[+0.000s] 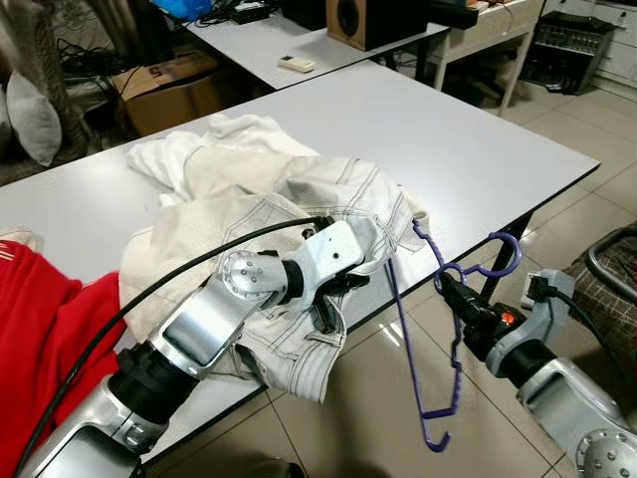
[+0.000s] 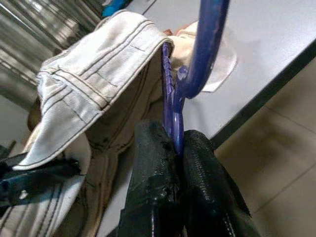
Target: Hang hanger
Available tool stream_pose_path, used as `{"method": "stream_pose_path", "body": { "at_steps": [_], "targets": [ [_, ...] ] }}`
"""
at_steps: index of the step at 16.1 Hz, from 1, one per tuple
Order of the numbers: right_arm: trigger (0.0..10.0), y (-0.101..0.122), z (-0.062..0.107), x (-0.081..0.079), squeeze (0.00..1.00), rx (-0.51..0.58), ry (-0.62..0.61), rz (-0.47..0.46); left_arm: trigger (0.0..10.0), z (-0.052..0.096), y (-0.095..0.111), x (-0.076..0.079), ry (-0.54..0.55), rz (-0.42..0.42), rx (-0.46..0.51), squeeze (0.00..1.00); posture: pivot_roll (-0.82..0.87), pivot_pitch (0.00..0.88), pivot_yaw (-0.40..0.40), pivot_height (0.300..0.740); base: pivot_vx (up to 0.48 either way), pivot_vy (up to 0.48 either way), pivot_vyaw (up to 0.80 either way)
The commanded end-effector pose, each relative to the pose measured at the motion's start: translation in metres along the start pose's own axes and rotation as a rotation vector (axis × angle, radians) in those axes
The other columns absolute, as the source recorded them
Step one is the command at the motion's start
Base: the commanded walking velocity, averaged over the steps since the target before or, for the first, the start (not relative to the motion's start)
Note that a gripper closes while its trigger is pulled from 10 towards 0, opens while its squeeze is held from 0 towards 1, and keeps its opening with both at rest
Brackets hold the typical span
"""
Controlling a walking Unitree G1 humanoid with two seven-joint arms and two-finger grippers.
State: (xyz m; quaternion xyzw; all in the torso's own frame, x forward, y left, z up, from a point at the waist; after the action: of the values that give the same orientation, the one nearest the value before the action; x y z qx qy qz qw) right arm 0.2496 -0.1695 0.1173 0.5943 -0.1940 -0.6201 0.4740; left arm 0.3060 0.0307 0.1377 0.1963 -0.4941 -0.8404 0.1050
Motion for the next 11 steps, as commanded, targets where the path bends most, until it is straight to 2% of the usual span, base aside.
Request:
{"method": "stream_pose_path", "body": {
  "at_steps": [1,3,5,6,8,9,10,11],
  "targets": [
    [10.0,0.007,-0.004,-0.005,0.0,0.035,0.031,-0.019,0.0,0.008,0.006,-0.005,0.007,0.032,0.032,0.0,-0.04,0.0,0.124,0.74,0.0,0.0,0.0],
    [10.0,0.021,-0.015,-0.017,0.0,0.086,0.097,-0.011,0.0,0.024,0.029,-0.021,0.03,0.137,0.148,0.0,-0.04,0.0,0.128,0.74,0.0,0.0,0.0],
    [10.0,0.028,-0.023,-0.022,0.0,0.095,0.126,-0.001,0.0,0.034,0.046,-0.041,0.086,0.17,0.225,0.0,-0.03,0.0,0.129,0.74,0.0,0.0,0.0],
    [10.0,0.041,-0.038,-0.03,0.0,0.116,0.171,-0.004,0.0,0.052,0.071,-0.066,0.136,0.18,0.333,0.0,-0.03,0.0,0.128,0.74,0.0,0.0,0.0],
    [10.0,0.05,-0.052,-0.037,0.0,0.127,0.209,-0.037,0.0,0.063,0.086,-0.077,0.151,0.177,0.392,0.0,-0.03,0.0,0.128,0.74,0.0,0.0,0.0],
    [10.0,0.051,-0.058,-0.041,0.0,0.124,0.228,-0.066,0.0,0.066,0.09,-0.079,0.144,0.166,0.397,0.0,-0.01,0.0,0.127,0.74,0.0,0.0,0.0],
    [10.0,0.052,-0.073,-0.051,0.0,0.106,0.28,-0.14,0.0,0.071,0.095,-0.078,0.105,0.151,0.4,0.0,0.0,0.0,0.125,0.74,0.0,0.0,0.0],
    [10.0,0.052,-0.076,-0.052,0.0,0.102,0.289,-0.154,0.0,0.072,0.096,-0.076,0.092,0.152,0.397,0.0,0.0,0.0,0.125,0.74,0.0,0.0,0.0]
  ]
}}
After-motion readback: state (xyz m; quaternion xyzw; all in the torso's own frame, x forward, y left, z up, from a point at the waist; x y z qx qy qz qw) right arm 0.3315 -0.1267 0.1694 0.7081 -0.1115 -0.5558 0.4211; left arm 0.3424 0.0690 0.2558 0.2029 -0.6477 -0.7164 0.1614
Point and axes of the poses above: a point about 5 cm out from each wrist's last joint towards the gripper, its own z axis pointing back from the gripper into the wrist, its own y axis along the axis of the wrist's last joint, x = y × z, the point moved 4 cm from there along -z, pointing out of the wrist towards the gripper, and after that the axes turned 2 degrees about z, right-handed, at the moved point
